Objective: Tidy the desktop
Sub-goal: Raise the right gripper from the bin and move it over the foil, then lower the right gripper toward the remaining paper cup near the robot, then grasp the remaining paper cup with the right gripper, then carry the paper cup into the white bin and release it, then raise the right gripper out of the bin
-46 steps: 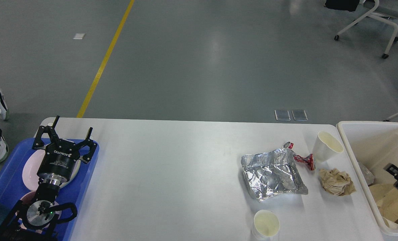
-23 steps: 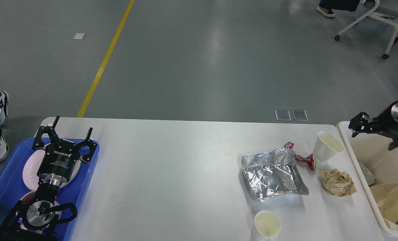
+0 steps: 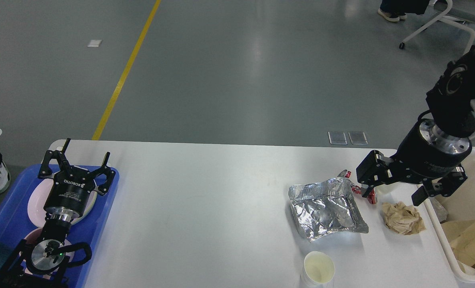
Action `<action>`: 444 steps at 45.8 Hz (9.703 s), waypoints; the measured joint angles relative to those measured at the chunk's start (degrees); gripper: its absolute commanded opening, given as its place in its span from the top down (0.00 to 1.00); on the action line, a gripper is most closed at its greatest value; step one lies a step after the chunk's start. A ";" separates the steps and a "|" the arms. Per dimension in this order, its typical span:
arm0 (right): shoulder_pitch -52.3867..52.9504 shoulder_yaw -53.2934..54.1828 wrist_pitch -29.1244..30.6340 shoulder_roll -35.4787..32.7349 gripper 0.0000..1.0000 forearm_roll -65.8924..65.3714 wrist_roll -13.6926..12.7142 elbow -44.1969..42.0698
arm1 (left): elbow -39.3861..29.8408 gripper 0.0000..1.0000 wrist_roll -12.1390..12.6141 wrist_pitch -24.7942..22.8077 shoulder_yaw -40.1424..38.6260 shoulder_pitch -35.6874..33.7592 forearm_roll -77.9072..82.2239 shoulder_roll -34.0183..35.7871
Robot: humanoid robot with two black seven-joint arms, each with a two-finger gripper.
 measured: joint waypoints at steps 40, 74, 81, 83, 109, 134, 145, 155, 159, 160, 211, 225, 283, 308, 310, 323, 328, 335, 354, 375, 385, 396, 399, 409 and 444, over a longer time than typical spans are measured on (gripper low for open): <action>-0.31 7.16 -0.28 4.04 0.00 -0.21 0.00 0.43 | -0.04 0.04 0.07 -0.10 0.08 0.07 0.00 -0.07; -9.61 16.88 -1.92 6.18 0.00 0.03 0.00 4.92 | -0.04 0.04 0.04 -0.15 0.08 0.08 0.00 -0.04; -15.43 20.29 -5.21 6.97 0.09 -0.17 -0.01 4.93 | -0.04 0.04 0.04 -0.14 0.08 0.08 0.00 -0.06; -17.09 20.55 -7.11 7.45 0.10 -0.40 -0.01 4.90 | -0.04 0.04 0.04 -0.14 0.08 0.08 0.00 -0.07; -31.55 17.64 -25.23 8.94 0.10 -12.50 -3.18 1.42 | -0.04 0.04 0.08 -0.14 0.08 0.08 0.00 -0.07; -45.16 14.95 -32.41 12.14 0.16 -12.69 -3.18 -8.95 | -0.03 0.04 0.06 -0.14 0.08 0.08 0.00 -0.07; -46.91 15.01 -36.01 12.15 1.00 -11.96 -3.22 -9.01 | -0.03 0.04 0.06 -0.14 0.08 0.08 0.00 -0.07; -46.93 14.87 -36.80 11.36 1.00 -6.04 -3.25 -8.87 | -0.03 0.04 0.06 -0.09 0.08 0.08 0.00 -0.07; -46.76 15.13 -37.06 11.43 1.00 -3.75 -3.20 -8.79 | -0.03 0.04 0.06 -0.09 0.08 0.08 0.00 -0.07; -46.65 15.19 -37.07 11.45 1.00 -3.46 -3.19 -8.74 | -0.03 0.04 0.06 -0.09 0.08 0.08 0.00 -0.07; 4.67 2.59 -4.45 2.22 1.00 7.23 -3.10 4.84 | -0.03 0.04 0.08 -0.19 0.08 0.13 0.00 -0.08; 5.09 -7.85 -7.44 -2.88 1.00 7.33 -3.07 -0.78 | -0.03 0.04 0.02 -0.15 0.08 0.07 0.00 0.00; -100.08 21.32 -51.86 -1.17 1.00 7.23 -2.70 -87.04 | 0.02 0.04 0.00 -0.08 0.08 0.07 -0.05 0.00; -102.02 21.47 -60.98 0.32 0.00 7.21 -2.90 -87.67 | -0.04 0.04 0.00 -0.08 0.08 -0.01 0.00 0.01; -101.96 21.45 -61.07 0.16 0.00 7.18 -2.90 -87.64 | -0.04 0.04 0.01 -0.08 0.08 -0.01 0.00 0.01; -98.82 21.56 -59.37 -1.85 0.00 7.06 -2.57 -85.93 | -0.04 0.04 0.00 -0.08 0.08 -0.01 -0.03 0.00; -92.87 21.64 -54.21 -5.84 0.00 6.99 -2.48 -81.30 | -0.04 0.04 0.00 -0.08 0.08 -0.01 -0.03 -0.02; -80.87 20.53 -44.62 -10.83 0.00 5.21 -2.64 -71.91 | -0.03 0.04 0.00 -0.09 0.08 -0.01 -0.03 -0.03; -41.24 4.03 -14.42 -10.96 0.00 -5.60 -3.19 -45.49 | -0.02 0.04 0.01 -0.09 0.08 -0.01 0.01 -0.08; -5.78 0.55 9.54 1.69 0.00 -4.86 -3.38 -16.24 | -0.02 0.04 0.01 -0.10 0.08 0.08 0.00 -0.02; 7.44 1.76 8.37 3.81 0.00 -1.77 -3.50 -3.76 | 0.01 0.04 0.01 -0.07 0.08 -0.01 -0.06 -0.02; 8.90 1.76 4.76 3.68 0.00 -0.69 -3.52 -3.16 | 0.02 0.04 0.01 -0.07 0.08 -0.01 -0.06 -0.02; 8.90 1.68 3.98 3.42 0.00 -0.69 -3.49 -3.17 | 0.02 0.04 0.01 -0.07 0.08 -0.01 -0.05 -0.02; 8.09 0.70 1.00 2.72 0.00 -0.69 -3.35 -3.48 | -0.01 0.04 0.01 -0.07 0.08 -0.01 -0.01 -0.06; -25.17 0.81 -1.74 -3.97 0.00 -0.61 -2.96 -41.51 | -0.05 0.04 0.01 -0.09 0.08 0.06 -0.01 -0.08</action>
